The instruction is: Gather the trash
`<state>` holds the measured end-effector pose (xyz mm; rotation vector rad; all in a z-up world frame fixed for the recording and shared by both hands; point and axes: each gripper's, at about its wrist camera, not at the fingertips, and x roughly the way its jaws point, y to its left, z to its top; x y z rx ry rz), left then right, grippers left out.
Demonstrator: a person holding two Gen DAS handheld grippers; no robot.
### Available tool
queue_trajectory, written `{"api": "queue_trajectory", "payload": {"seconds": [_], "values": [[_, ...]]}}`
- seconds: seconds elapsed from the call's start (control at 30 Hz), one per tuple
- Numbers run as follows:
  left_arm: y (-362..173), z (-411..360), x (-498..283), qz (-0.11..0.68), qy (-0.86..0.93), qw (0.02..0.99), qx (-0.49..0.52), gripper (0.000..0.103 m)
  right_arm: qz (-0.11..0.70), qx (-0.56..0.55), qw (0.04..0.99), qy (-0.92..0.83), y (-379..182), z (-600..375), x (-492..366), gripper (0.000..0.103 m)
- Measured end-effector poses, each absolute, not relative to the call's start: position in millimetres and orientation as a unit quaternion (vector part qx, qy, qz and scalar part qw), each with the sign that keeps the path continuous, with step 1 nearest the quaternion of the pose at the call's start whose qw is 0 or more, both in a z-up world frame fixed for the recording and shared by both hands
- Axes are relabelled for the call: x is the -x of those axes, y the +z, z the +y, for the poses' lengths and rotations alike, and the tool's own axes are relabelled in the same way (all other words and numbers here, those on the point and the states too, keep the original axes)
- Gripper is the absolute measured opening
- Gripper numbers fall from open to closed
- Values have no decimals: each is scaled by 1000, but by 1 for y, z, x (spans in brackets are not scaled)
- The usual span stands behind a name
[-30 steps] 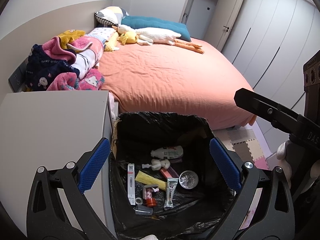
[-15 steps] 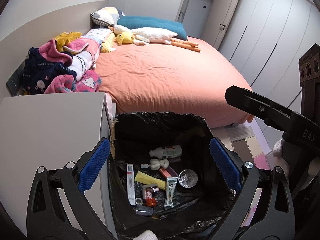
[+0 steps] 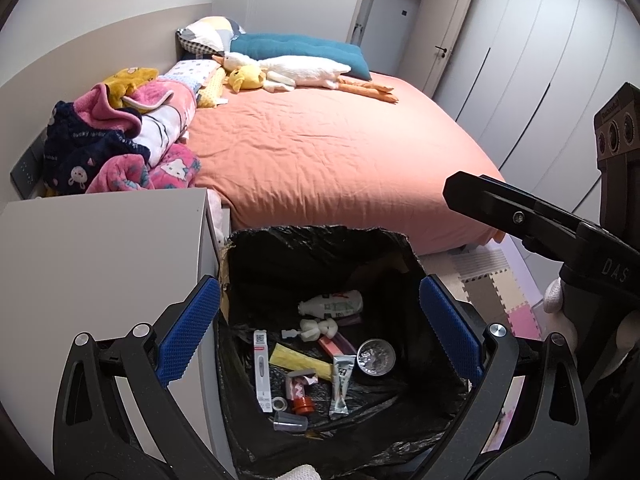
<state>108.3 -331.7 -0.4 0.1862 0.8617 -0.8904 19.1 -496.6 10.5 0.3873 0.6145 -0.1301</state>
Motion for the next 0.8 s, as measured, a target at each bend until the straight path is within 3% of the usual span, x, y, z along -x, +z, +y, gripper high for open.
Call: {"api": "queue_trajectory", "payload": {"seconds": [0.8], "values": [[-2, -333, -103, 398, -418, 812, -83, 96, 301, -190, 933, -63, 12, -497, -21, 92]]}}
